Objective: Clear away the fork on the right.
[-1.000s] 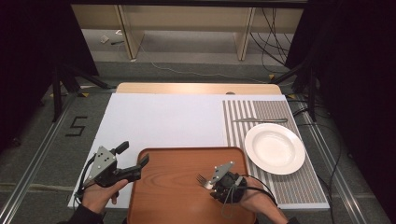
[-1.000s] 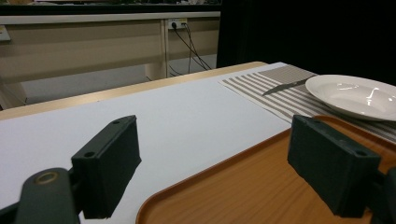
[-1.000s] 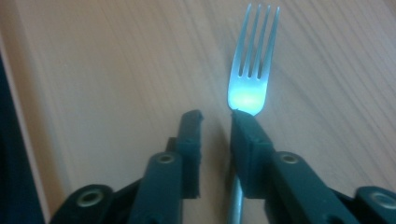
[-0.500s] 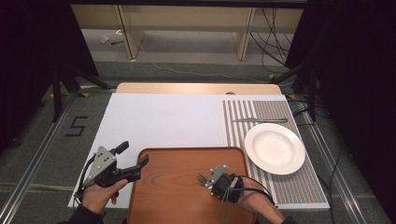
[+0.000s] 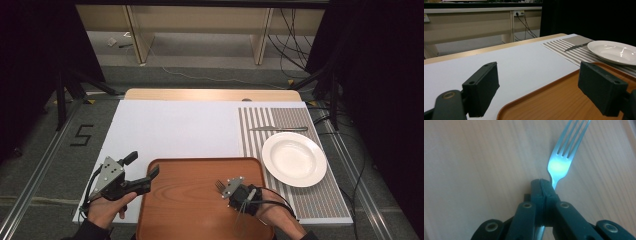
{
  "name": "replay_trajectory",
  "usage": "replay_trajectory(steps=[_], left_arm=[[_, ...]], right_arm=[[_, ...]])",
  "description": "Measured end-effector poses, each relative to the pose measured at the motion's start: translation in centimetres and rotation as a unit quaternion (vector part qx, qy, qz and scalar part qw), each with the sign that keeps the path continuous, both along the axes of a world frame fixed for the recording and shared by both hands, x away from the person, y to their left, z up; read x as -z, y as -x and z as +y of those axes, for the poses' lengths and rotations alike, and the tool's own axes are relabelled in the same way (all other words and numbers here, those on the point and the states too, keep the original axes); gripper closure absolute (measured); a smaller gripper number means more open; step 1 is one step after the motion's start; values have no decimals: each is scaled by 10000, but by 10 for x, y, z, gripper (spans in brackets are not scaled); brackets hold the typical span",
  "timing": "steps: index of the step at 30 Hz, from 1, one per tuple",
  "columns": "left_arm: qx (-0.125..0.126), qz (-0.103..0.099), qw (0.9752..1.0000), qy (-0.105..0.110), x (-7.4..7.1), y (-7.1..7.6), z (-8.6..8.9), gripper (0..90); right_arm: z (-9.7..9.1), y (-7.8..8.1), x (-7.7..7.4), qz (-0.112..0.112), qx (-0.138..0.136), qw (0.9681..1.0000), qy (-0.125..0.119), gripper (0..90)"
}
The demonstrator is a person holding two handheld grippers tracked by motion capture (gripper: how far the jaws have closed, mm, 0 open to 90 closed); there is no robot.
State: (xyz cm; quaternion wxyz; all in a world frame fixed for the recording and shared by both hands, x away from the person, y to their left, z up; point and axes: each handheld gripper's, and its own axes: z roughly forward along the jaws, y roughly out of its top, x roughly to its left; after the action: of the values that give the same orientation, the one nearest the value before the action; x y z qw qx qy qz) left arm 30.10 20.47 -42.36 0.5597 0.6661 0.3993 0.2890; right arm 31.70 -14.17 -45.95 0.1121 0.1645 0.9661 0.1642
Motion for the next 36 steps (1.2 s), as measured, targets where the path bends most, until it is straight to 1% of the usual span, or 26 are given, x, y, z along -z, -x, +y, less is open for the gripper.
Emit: replay_trajectory(steps=[2, 3, 4, 5, 8, 9, 12, 13, 17, 18, 19, 22, 26, 28, 30, 36], left_arm=[[-1, -1, 10000, 2, 0, 0, 0, 164], [0, -5, 10000, 8, 0, 0, 0, 164], [0, -5, 10000, 8, 0, 0, 0, 164], [2, -4, 10000, 5, 0, 0, 0, 164], [0, -3, 10000, 9, 0, 0, 0, 165], [1, -3, 10000, 9, 0, 0, 0, 165], [7, 2, 10000, 10, 0, 0, 0, 164], [9, 4, 10000, 15, 0, 0, 0, 165], [9, 6, 10000, 11, 0, 0, 0, 164], [6, 2, 10000, 14, 0, 0, 0, 165], [5, 0, 10000, 18, 0, 0, 0, 165], [10, 2, 10000, 15, 0, 0, 0, 165], [12, 6, 10000, 11, 0, 0, 0, 165], [9, 9, 10000, 10, 0, 0, 0, 164], [10, 11, 10000, 14, 0, 0, 0, 164], [14, 11, 10000, 14, 0, 0, 0, 165]], right_arm=[[-1, 0, 0, -11, 19, 10000, 12, 899], [-2, -1, 0, -74, 12, 10000, 59, 899], [-3, -2, 0, -115, -15, 9999, 52, 899], [-4, -2, 0, -69, 60, 9999, 76, 900], [-5, -4, 0, -108, 23, 9999, 64, 900], [-7, -4, 0, -119, 67, 9998, 119, 900], [-9, -5, 0, -95, 122, 9998, 96, 900], [-10, -6, 0, -118, 139, 9998, 103, 900], [-12, -7, -1, -95, 182, 9997, 122, 900], [-13, -8, 0, -130, 174, 9997, 119, 900], [-15, -9, -1, -166, 181, 9996, 165, 900], [-16, -9, -1, -128, 222, 9995, 170, 900], [-19, -10, -1, -146, 226, 9995, 173, 900], [-20, -10, -1, -123, 290, 9993, 196, 899], [-23, -12, -1, -163, 276, 9992, 233, 900], [-28, -14, -2, -179, 351, 9988, 276, 899]])
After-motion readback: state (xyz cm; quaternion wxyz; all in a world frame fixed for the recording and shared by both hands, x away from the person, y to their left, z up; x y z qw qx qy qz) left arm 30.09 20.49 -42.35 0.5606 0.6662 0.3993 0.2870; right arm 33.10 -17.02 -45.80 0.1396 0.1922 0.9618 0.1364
